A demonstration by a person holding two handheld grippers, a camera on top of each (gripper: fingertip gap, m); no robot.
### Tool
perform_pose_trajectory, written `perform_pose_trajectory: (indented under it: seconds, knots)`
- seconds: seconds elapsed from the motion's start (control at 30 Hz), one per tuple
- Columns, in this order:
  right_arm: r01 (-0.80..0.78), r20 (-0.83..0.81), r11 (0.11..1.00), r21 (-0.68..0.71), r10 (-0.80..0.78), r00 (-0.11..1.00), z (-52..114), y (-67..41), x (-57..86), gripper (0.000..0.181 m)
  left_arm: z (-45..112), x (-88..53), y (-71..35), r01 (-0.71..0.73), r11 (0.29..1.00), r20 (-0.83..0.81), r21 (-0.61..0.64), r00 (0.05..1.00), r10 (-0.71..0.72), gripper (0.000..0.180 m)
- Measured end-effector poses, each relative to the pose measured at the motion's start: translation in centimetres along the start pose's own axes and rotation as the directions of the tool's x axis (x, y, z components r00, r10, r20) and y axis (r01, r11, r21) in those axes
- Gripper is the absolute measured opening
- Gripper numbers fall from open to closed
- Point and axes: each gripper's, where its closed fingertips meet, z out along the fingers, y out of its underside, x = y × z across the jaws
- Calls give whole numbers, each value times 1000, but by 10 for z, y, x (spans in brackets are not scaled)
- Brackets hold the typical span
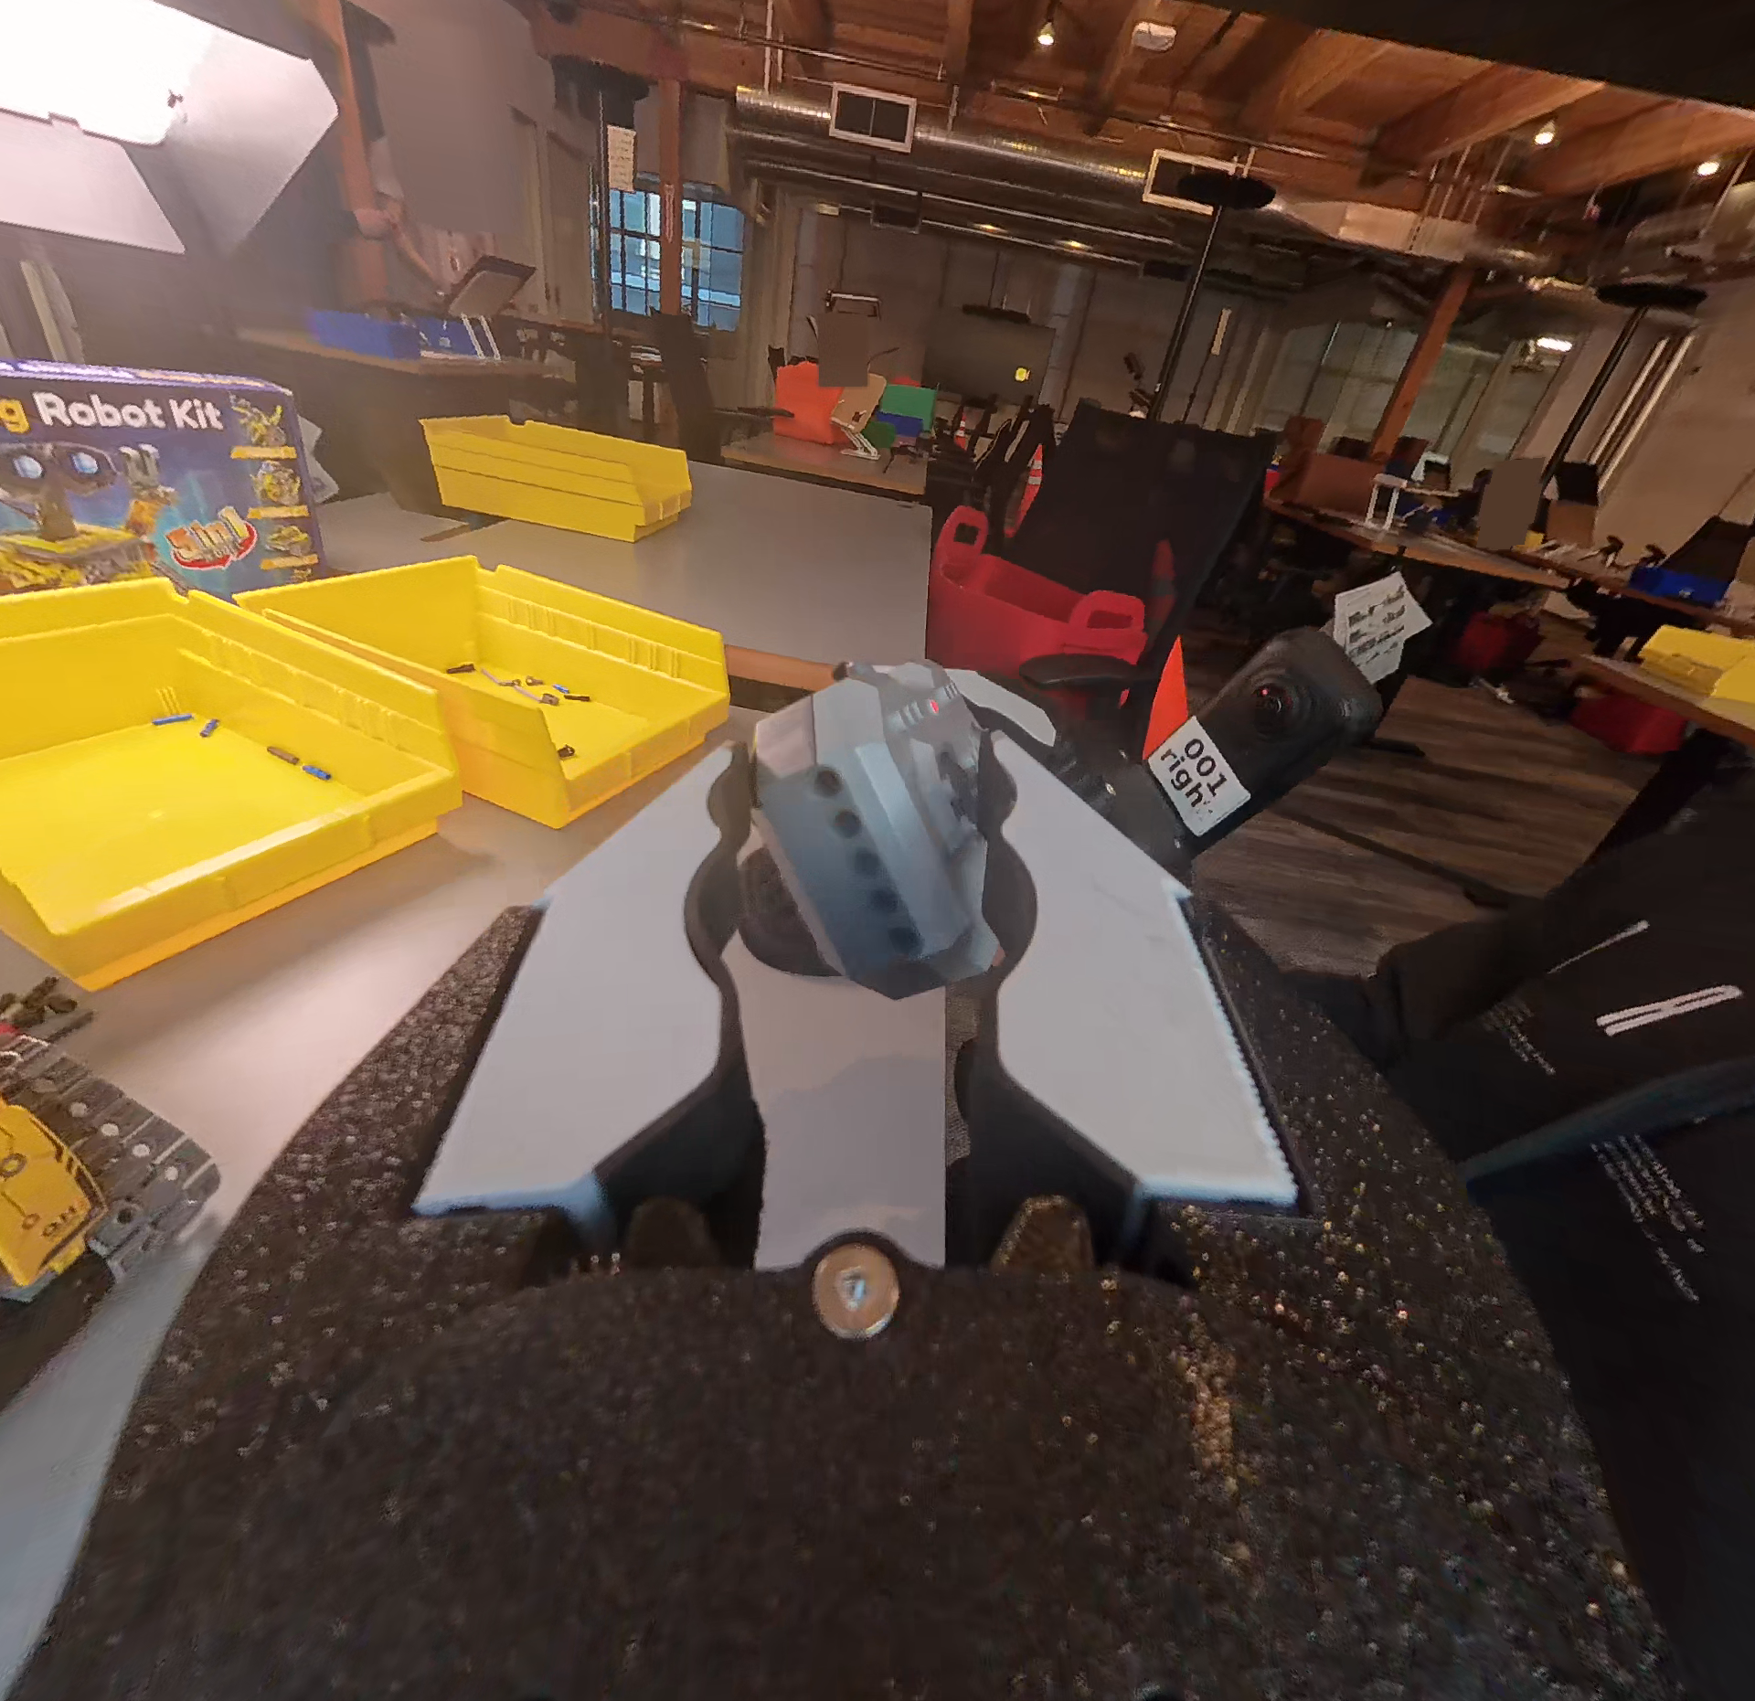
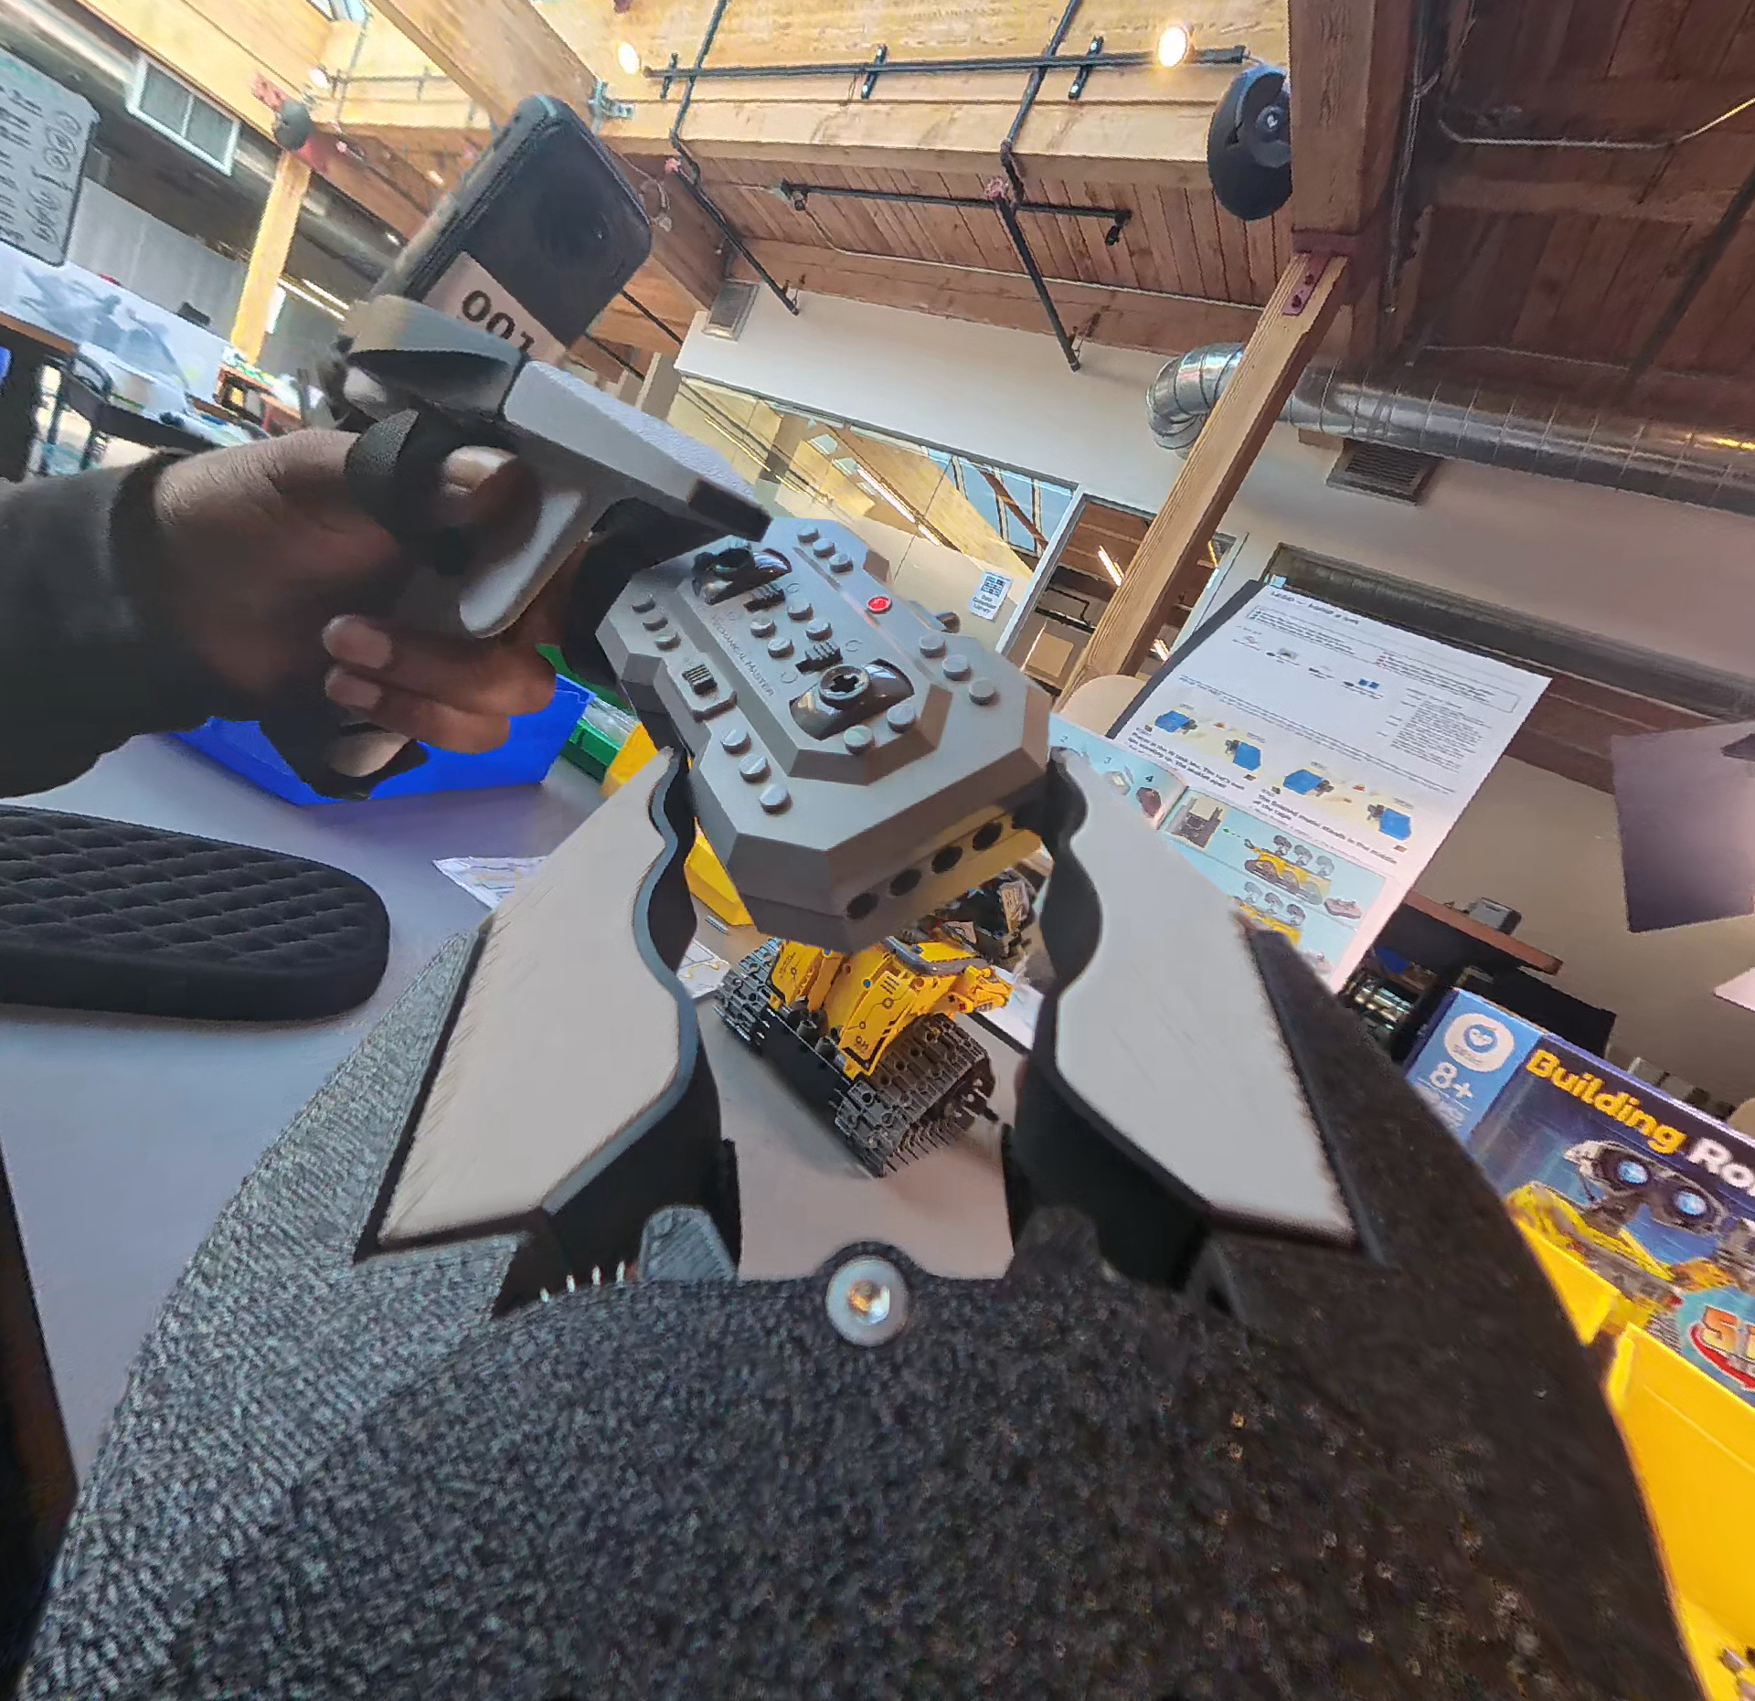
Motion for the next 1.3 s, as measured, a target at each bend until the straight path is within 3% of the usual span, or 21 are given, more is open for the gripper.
perform_pose_trajectory:
  seconds: [0.13, 0.3, 0.73, 0.83, 0.9, 1.3]
  knots:
    - [82, -29, 997, -14, -82, 996, 2, -1, 1, 73, 0, -8, -4, 121, 993, -17, 15, 993, -120, 37]
    - [148, -54, 989, -23, -149, 987, 3, -3, 3, 73, 1, -11, -6, 153, 988, -17, 11, 988, -153, 37]
    - [161, -28, 987, -28, -162, 986, 3, -7, 1, 73, -1, -5, -5, 84, 994, -25, -71, 996, -86, 36]
    - [164, -33, 986, -31, -165, 986, 3, -10, 3, 73, 0, -2, -2, 51, 992, -30, -112, 998, -55, 50]
    - [172, -26, 985, -34, -172, 985, 2, -11, 3, 73, 1, -3, -3, 14, 994, -4, -108, 1000, -14, 43]
    - [209, -25, 977, -37, -210, 977, 0, -13, 3, 73, 0, -2, -4, 107, 991, -54, -75, 992, -111, 40]
